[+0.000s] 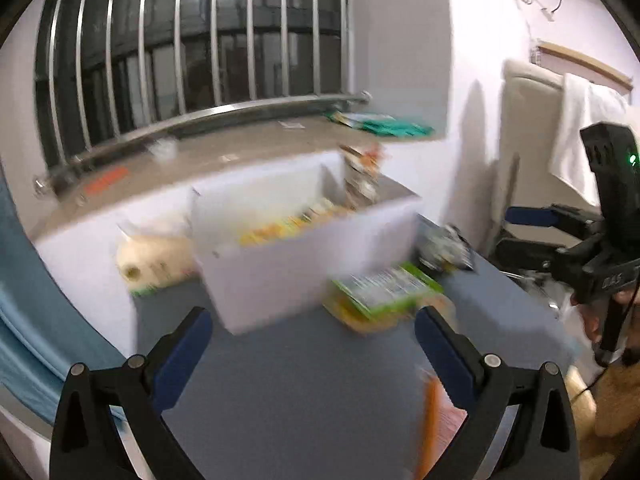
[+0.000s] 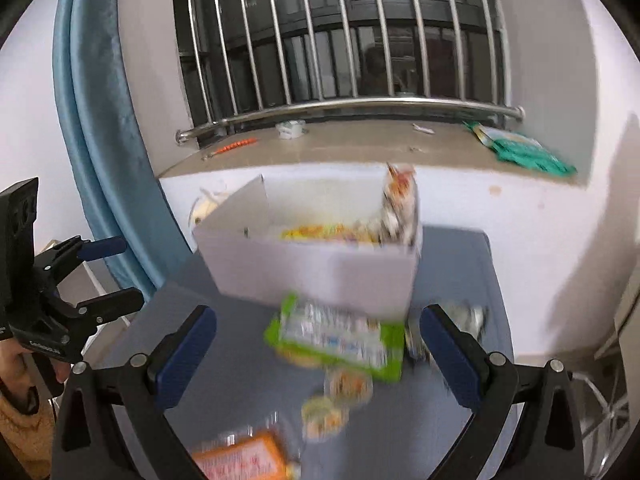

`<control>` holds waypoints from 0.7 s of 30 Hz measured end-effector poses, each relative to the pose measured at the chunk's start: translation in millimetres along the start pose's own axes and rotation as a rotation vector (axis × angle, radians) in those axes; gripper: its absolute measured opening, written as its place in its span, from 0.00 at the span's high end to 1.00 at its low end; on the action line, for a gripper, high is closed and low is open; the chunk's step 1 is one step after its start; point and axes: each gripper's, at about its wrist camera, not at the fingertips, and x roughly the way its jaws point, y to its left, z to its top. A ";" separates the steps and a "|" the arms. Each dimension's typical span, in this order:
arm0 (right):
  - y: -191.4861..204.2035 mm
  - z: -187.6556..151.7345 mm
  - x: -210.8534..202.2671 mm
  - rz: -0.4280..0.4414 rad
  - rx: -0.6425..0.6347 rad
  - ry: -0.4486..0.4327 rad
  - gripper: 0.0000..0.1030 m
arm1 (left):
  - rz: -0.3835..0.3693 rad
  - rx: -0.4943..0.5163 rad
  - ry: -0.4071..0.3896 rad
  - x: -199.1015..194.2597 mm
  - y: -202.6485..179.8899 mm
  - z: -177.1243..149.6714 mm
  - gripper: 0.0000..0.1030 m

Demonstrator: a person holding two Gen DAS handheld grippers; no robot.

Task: Organize snacks
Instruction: 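Grasp the orange flying cake bag with the left tool and lift it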

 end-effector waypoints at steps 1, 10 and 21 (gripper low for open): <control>0.0 -8.1 -4.1 -0.007 0.008 0.002 0.00 | -0.029 -0.024 0.023 1.1 -3.4 -8.0 0.00; -1.5 -87.2 -39.1 -0.042 0.036 0.067 0.00 | -0.129 0.012 0.157 10.9 -49.9 -54.9 0.00; -13.5 -95.5 -54.3 -0.100 0.079 0.037 0.00 | -0.221 0.104 0.369 62.3 -101.9 -88.2 0.00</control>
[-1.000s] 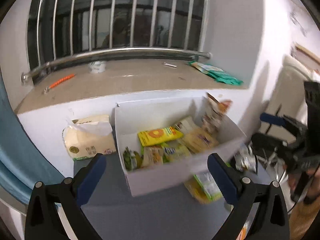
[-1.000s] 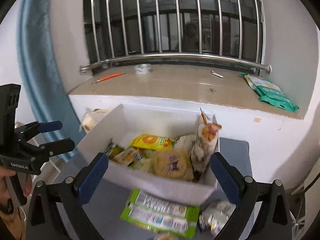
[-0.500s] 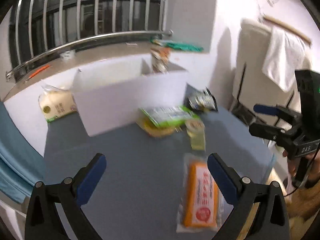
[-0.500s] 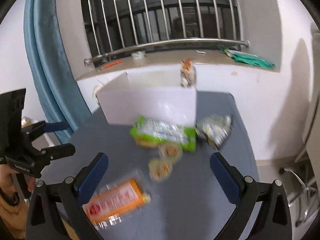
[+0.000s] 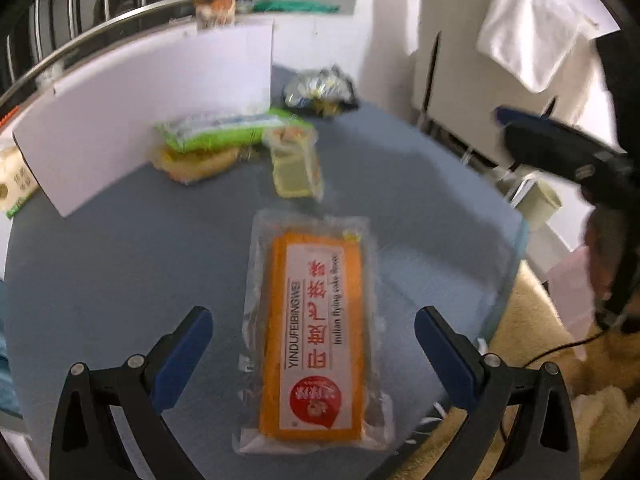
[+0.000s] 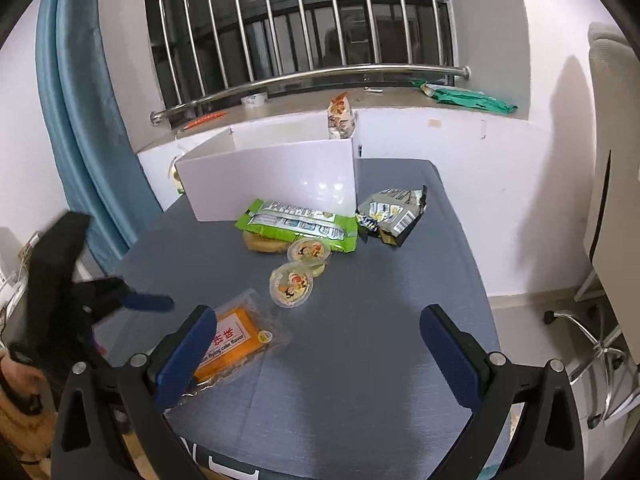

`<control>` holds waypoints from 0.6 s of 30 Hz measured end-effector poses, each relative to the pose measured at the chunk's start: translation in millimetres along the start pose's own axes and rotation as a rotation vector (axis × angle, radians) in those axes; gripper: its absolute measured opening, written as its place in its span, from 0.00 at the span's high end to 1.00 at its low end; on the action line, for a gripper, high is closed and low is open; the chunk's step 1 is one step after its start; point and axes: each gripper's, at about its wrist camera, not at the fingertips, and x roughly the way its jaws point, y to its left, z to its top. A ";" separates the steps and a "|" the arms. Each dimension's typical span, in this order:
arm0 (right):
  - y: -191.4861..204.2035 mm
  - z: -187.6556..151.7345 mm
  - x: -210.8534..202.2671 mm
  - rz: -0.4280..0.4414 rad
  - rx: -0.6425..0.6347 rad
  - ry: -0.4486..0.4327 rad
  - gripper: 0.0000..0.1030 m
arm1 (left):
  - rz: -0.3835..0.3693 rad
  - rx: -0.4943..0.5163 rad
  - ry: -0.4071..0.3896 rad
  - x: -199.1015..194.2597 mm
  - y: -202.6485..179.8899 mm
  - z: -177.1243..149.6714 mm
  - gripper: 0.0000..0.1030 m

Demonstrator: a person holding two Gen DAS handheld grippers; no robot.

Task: Organize snacks
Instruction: 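Grasp the orange flying cake bag with the left tool and lift it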

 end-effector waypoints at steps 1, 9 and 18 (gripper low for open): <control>-0.9 -0.3 -1.0 -0.008 0.002 -0.005 0.00 | 0.003 -0.010 0.016 5.4 0.6 -0.3 0.00; -12.1 -3.8 -5.9 -0.009 0.046 -0.018 0.00 | 0.064 0.052 0.062 21.5 -9.1 -2.7 0.00; -14.2 -5.8 -0.2 -0.002 0.068 -0.002 0.00 | 0.019 -0.002 -0.041 -5.1 10.1 -12.8 0.41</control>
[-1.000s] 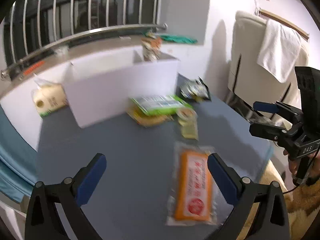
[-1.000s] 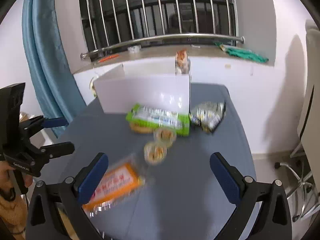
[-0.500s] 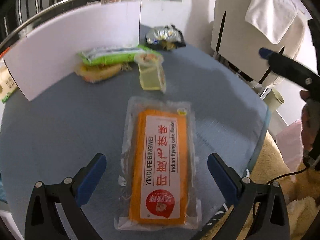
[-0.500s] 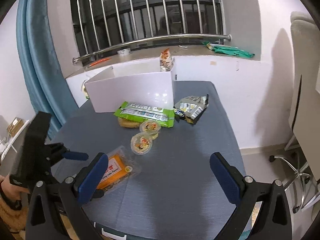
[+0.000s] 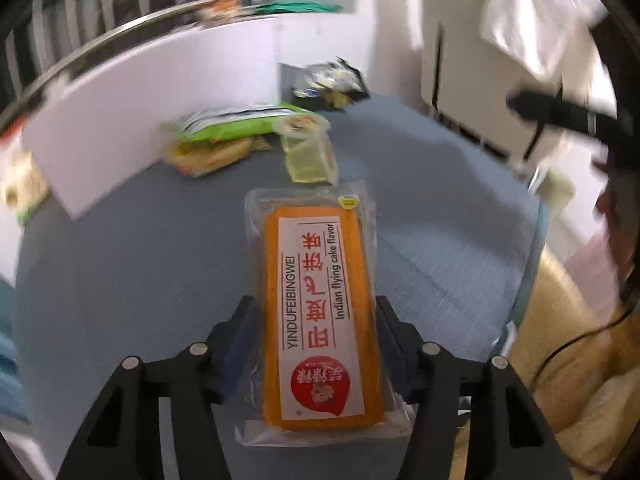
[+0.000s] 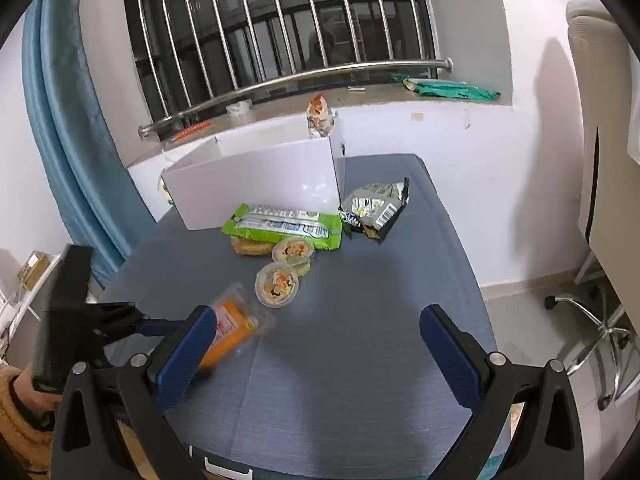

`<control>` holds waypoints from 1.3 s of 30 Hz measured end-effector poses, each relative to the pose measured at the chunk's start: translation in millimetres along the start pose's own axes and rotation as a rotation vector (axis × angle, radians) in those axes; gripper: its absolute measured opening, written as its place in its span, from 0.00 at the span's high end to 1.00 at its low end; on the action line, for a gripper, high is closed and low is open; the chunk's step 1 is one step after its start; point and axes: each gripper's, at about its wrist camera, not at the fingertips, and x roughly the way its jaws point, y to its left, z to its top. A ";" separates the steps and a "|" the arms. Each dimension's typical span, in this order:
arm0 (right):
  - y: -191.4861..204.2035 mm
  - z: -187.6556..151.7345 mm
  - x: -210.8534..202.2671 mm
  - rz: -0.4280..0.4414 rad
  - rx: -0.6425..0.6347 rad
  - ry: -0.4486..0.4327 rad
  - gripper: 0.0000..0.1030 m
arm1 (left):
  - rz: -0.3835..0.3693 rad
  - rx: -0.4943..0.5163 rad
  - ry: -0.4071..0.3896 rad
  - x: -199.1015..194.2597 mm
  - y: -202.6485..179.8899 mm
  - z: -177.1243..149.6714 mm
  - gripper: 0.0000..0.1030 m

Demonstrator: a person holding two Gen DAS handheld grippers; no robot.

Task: Organize snacks
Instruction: 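Grasp the orange flying cake bag with the left tool and lift it, then drop the orange bag into the box with the left tool while the right tool drops a jelly cup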

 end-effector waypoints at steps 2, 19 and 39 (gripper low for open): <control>0.1 0.2 1.4 0.036 0.019 0.000 0.00 | -0.006 -0.063 -0.033 -13.3 12.9 -3.9 0.42; 19.2 9.9 118.2 0.166 -0.023 0.169 0.00 | -0.001 -0.241 -0.228 -87.4 65.6 -30.2 0.41; 39.7 39.6 66.9 0.201 -0.068 0.046 0.53 | -0.006 -0.288 -0.294 -94.7 83.2 -5.5 0.41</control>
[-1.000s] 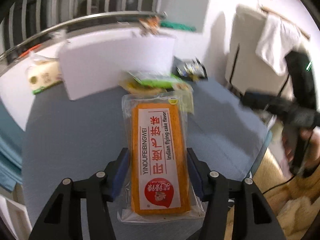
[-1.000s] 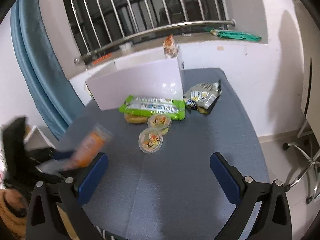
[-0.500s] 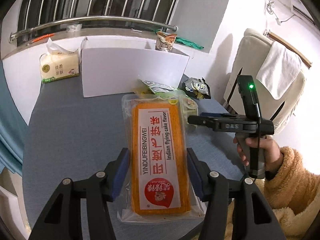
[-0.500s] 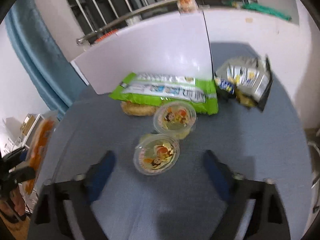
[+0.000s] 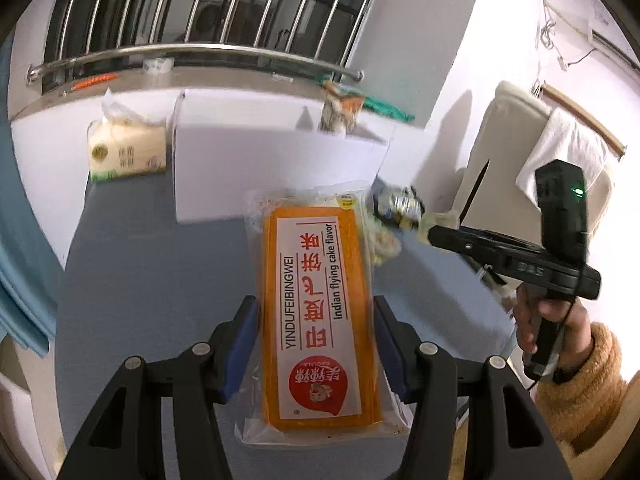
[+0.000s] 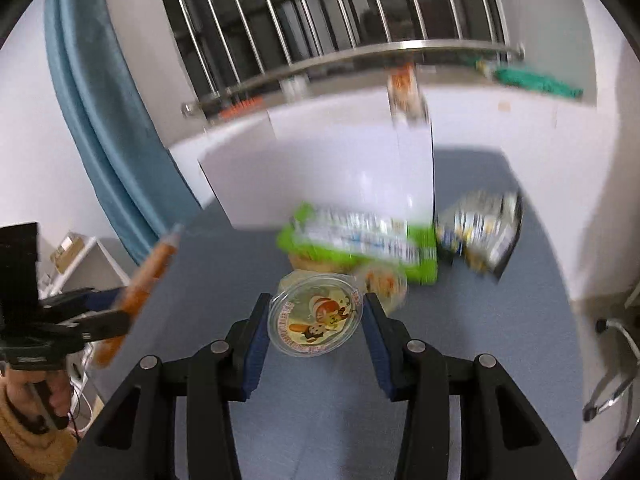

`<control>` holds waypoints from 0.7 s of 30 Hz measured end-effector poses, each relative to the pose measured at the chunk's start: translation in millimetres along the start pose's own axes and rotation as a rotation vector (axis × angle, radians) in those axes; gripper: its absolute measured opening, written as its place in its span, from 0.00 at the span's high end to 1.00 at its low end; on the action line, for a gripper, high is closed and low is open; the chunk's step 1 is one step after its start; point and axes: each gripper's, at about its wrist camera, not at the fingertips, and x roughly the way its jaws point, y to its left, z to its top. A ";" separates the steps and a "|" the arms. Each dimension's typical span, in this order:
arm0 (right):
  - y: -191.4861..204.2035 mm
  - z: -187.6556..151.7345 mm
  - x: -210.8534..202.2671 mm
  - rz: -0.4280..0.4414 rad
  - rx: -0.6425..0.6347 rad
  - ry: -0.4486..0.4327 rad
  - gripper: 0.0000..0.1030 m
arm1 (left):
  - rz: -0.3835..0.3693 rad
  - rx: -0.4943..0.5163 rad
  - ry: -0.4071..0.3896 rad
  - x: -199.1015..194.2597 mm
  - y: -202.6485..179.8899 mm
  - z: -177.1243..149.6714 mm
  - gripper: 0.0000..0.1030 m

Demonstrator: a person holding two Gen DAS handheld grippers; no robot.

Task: Organize snacks
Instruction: 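Drop the orange bag into the box with the left tool while the right tool drops a jelly cup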

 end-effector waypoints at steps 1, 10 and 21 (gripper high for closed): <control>3.6 7.7 -7.6 -0.001 -0.008 -0.021 0.53 | 0.006 0.009 -0.020 -2.3 -0.6 9.3 0.41; 12.2 91.4 -10.6 0.030 -0.020 -0.117 0.53 | 0.064 -0.036 -0.145 13.2 16.4 119.3 0.41; -11.5 213.7 84.6 0.015 0.082 -0.057 0.52 | 0.166 -0.060 -0.108 86.5 61.1 213.7 0.36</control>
